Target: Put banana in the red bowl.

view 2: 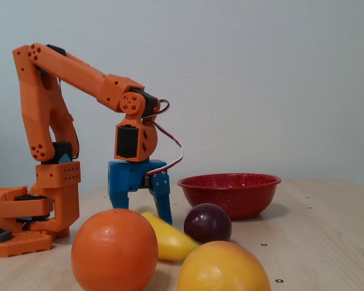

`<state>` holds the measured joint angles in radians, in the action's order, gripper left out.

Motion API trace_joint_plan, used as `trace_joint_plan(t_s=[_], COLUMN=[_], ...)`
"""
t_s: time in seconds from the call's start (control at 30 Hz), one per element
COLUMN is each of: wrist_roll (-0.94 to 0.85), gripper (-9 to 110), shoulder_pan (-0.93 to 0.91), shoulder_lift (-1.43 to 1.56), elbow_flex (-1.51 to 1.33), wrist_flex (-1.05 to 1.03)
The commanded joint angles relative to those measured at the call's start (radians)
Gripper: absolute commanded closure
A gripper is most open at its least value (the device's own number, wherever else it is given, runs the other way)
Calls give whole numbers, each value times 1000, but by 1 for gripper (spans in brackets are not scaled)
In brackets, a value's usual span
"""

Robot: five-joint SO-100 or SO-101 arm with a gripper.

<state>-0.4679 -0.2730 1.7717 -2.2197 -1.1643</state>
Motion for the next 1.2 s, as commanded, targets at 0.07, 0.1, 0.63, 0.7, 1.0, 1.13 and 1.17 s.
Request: trace_joint_plan(t_s=[0.07, 0.1, 0.63, 0.7, 1.0, 1.13, 1.17], wrist_roll=[-8, -8, -46, -48, -81, -100, -103], gripper=[102, 102, 102, 102, 102, 102, 102], shoulder_pan=[11, 11, -8, -11, -29, -41, -44], shoulder_lift=[0, 2, 87, 104, 158, 184, 186], elbow_flex=[23, 23, 92, 100, 181, 227, 247], wrist_flex=[-2, -5, -112, -120, -167, -206, -221])
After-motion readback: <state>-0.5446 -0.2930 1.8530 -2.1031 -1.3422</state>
